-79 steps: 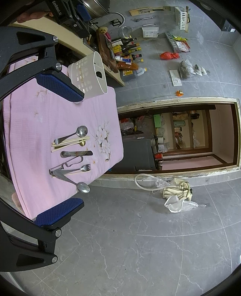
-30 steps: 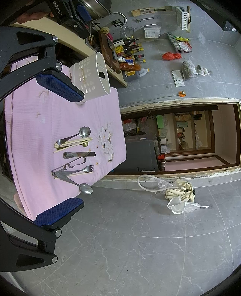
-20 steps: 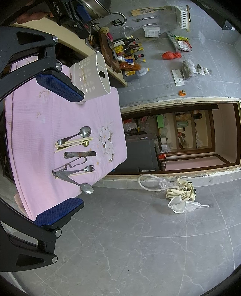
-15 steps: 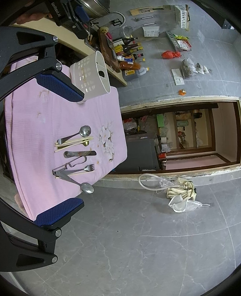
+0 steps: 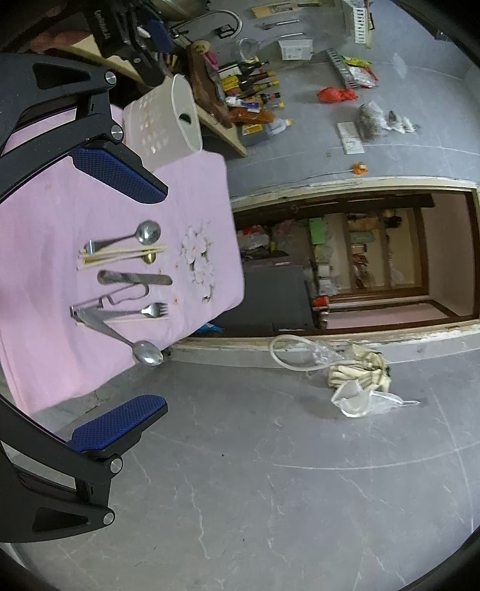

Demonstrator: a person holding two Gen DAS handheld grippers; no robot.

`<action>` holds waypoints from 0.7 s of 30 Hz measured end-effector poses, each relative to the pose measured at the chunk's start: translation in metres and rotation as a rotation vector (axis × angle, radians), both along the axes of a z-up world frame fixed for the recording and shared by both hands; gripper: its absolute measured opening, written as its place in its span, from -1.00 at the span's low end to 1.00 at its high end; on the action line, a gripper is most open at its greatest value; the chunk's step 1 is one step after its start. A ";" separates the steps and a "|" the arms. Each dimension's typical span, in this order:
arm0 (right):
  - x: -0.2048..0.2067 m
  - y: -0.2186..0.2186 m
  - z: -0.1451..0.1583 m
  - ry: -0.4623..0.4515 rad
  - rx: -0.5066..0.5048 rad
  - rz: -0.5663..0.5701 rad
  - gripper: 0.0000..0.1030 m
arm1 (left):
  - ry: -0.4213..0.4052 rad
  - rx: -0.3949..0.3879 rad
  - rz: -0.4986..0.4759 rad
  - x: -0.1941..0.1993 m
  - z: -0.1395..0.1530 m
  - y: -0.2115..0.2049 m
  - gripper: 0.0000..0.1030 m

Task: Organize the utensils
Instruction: 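Grasp a silver spoon with the left tool while the right tool grasps the large silver spoon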

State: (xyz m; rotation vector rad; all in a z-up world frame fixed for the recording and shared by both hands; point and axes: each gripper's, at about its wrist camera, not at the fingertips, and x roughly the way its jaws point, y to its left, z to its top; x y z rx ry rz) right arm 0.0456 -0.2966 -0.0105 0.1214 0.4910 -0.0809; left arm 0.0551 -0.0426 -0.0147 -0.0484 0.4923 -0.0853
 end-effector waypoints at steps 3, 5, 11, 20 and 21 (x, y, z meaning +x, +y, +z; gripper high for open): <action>0.024 -0.016 -0.011 0.056 0.009 0.033 0.98 | 0.019 -0.004 -0.006 0.020 -0.003 -0.016 0.97; 0.041 -0.027 -0.020 0.093 0.027 0.066 0.98 | 0.044 -0.008 -0.011 0.038 -0.006 -0.028 0.97; 0.091 -0.063 -0.058 0.180 0.045 0.092 0.98 | 0.108 -0.022 -0.005 0.089 -0.026 -0.062 0.97; 0.165 -0.100 -0.131 0.320 0.179 0.160 0.21 | 0.212 -0.033 0.041 0.151 -0.064 -0.092 0.97; 0.173 -0.102 -0.140 0.340 0.196 0.161 0.14 | 0.227 -0.034 0.045 0.155 -0.069 -0.092 0.97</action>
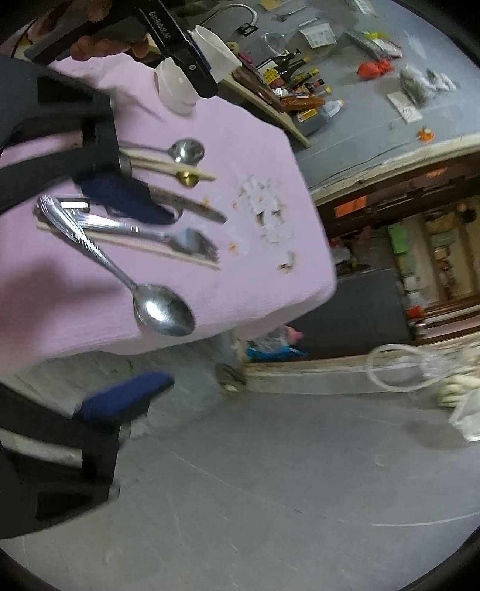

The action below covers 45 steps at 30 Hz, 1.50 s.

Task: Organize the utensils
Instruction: 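Grasp a silver spoon with the left tool while the right tool grasps the large silver spoon, then carry both spoons over the white caddy and open both tools to drop them in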

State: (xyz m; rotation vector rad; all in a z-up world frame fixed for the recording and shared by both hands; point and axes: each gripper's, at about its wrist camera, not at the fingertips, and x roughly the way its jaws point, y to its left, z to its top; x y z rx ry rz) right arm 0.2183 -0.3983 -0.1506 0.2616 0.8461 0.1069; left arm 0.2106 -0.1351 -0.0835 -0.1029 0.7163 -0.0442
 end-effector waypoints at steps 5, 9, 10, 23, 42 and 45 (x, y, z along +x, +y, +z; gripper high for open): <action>0.032 0.006 -0.038 0.060 0.046 0.020 -0.05 | 0.058 0.021 0.003 0.021 -0.023 -0.001 0.97; 0.049 0.017 -0.056 0.102 0.057 0.048 -0.22 | 0.117 0.025 -0.009 0.038 -0.040 0.003 0.87; 0.052 0.021 -0.057 0.107 0.055 0.062 -0.33 | 0.130 0.023 -0.012 0.041 -0.044 0.003 0.80; 0.067 0.037 -0.036 0.086 0.087 0.186 -0.93 | 0.263 -0.072 -0.074 0.070 -0.071 0.016 -0.05; 0.029 0.057 0.035 -0.044 -0.012 0.221 -0.94 | 0.187 -0.063 -0.044 0.051 -0.032 0.013 -0.92; 0.013 0.064 0.059 -0.109 -0.049 0.198 -0.94 | 0.121 -0.043 -0.015 0.037 -0.010 0.016 -0.92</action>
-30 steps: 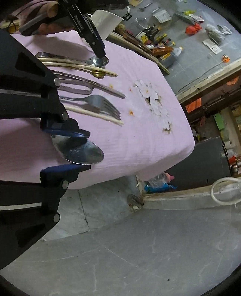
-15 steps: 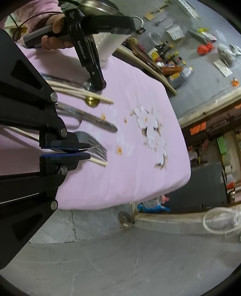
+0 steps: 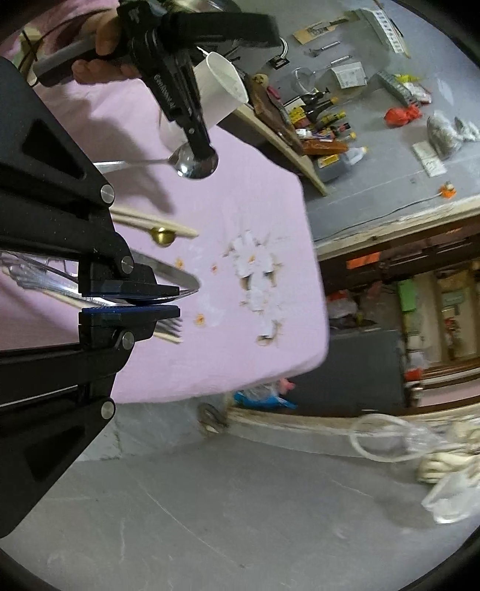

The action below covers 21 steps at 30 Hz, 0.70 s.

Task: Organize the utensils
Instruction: 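Carry both spoons over the white caddy and open both tools to drop them in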

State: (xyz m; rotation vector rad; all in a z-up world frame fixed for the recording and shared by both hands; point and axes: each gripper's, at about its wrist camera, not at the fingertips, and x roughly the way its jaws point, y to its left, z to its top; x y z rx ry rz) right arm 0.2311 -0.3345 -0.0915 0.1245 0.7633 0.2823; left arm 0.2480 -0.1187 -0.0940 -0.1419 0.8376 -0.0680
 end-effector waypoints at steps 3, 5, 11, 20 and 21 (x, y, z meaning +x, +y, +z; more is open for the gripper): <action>-0.010 0.005 0.022 -0.050 0.018 -0.037 -0.94 | -0.064 0.019 0.039 -0.013 0.024 0.009 -0.92; -0.016 0.013 0.042 -0.101 0.039 -0.064 -0.94 | -0.106 0.021 0.063 -0.020 0.043 0.019 -0.92; -0.019 0.056 0.091 -0.246 0.082 -0.076 -0.94 | -0.212 0.042 0.099 -0.043 0.100 0.067 -0.92; 0.007 0.166 0.146 -0.449 0.102 -0.023 -0.94 | -0.335 0.111 0.236 -0.071 0.161 0.163 -0.92; 0.009 0.177 0.148 -0.466 0.099 -0.023 -0.94 | -0.346 0.120 0.255 -0.073 0.163 0.172 -0.92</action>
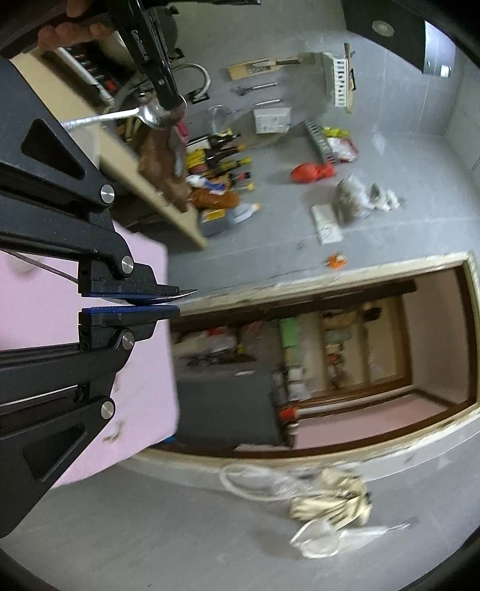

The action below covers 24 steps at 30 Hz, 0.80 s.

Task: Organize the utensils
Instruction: 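Carry both spoons over the white caddy and open both tools to drop them in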

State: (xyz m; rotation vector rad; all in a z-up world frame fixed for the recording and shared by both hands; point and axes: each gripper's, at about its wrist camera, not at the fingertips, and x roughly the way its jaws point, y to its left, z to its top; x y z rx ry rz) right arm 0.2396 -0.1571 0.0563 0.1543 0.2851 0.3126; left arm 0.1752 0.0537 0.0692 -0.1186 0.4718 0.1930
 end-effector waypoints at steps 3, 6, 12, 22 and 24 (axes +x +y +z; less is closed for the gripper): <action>0.010 0.032 0.008 -0.052 -0.005 -0.004 -0.94 | -0.025 0.039 0.076 0.000 0.008 0.036 -0.92; 0.014 0.057 0.008 -0.085 -0.023 -0.019 -0.94 | -0.040 0.081 0.125 0.001 0.010 0.060 -0.92; 0.026 0.092 -0.014 -0.109 -0.080 -0.032 -0.94 | -0.045 0.181 0.164 0.013 -0.004 0.084 -0.92; 0.032 0.122 -0.063 -0.090 -0.163 -0.011 -0.94 | -0.024 0.242 0.160 0.033 -0.054 0.076 -0.92; 0.032 0.125 -0.067 -0.091 -0.177 -0.004 -0.94 | -0.025 0.258 0.163 0.033 -0.061 0.072 -0.92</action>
